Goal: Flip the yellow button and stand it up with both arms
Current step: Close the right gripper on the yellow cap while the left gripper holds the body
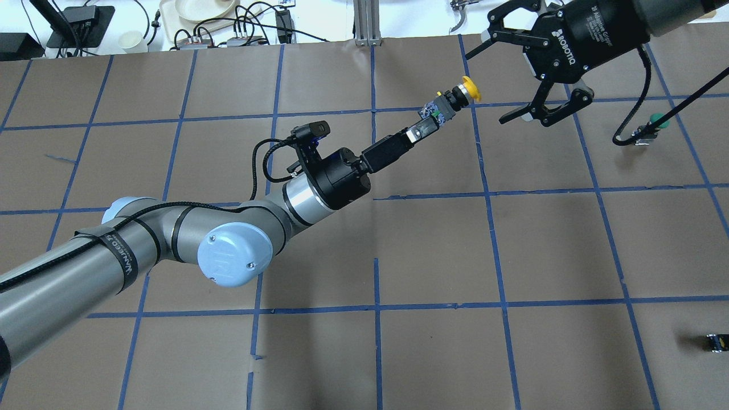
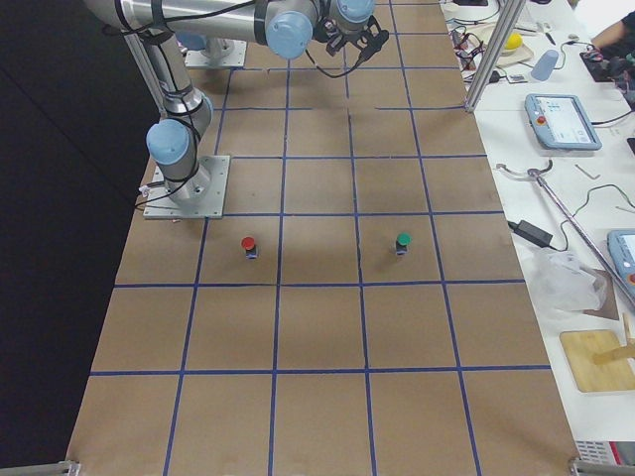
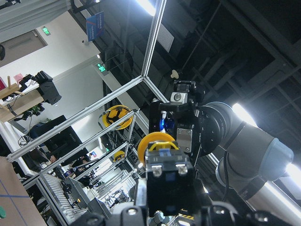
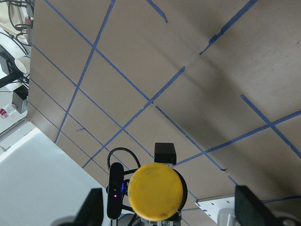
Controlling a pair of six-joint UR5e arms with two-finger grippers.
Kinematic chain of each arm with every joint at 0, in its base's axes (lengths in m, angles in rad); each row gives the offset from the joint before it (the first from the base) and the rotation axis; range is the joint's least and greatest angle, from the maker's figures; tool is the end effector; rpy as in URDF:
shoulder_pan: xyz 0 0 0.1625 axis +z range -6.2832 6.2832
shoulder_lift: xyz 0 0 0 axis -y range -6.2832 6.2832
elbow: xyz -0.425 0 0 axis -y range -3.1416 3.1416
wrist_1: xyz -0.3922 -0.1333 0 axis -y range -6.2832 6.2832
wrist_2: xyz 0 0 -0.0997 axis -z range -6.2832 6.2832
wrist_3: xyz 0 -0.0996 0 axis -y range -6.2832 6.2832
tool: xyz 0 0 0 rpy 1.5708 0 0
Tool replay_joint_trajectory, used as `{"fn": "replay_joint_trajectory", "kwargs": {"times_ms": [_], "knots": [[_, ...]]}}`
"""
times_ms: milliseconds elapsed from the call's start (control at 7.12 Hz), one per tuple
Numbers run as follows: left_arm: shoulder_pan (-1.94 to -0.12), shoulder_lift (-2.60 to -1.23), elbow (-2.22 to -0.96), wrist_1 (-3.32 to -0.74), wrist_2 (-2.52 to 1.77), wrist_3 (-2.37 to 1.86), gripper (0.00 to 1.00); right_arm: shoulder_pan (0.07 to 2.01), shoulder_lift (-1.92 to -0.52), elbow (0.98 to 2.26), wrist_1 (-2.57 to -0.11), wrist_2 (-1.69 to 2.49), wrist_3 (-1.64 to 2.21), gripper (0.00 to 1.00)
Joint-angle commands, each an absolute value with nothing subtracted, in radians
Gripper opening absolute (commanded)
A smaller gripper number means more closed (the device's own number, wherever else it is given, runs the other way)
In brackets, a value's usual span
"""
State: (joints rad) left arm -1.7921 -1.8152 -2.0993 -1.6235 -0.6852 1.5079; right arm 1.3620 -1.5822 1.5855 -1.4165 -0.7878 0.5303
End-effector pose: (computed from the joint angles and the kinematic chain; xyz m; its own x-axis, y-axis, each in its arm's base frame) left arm -0.3145 -0.4392 0.2705 0.1795 0.6166 0.7665 -0.4822 0.7343 -0.4778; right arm 0.1007 -0.5066 0.5008 -0.4748 0.7088 -0.5216 0.5157 0.7044 0.4878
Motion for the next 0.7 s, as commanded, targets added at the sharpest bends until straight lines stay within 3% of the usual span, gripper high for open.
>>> {"fn": "replay_joint_trajectory", "kwargs": {"times_ms": [0,562], "knots": [[-1.793,-1.815,-2.098,-1.624,-0.686,1.511,0.11,1.367,-1.588,1.586,-1.417,-0.784,0.572,0.91],[-1.795,-1.813,-2.103,-1.626,-0.684,1.514,0.11,1.373,-1.553,1.586,-1.422,-0.758,0.574,0.87]]}}
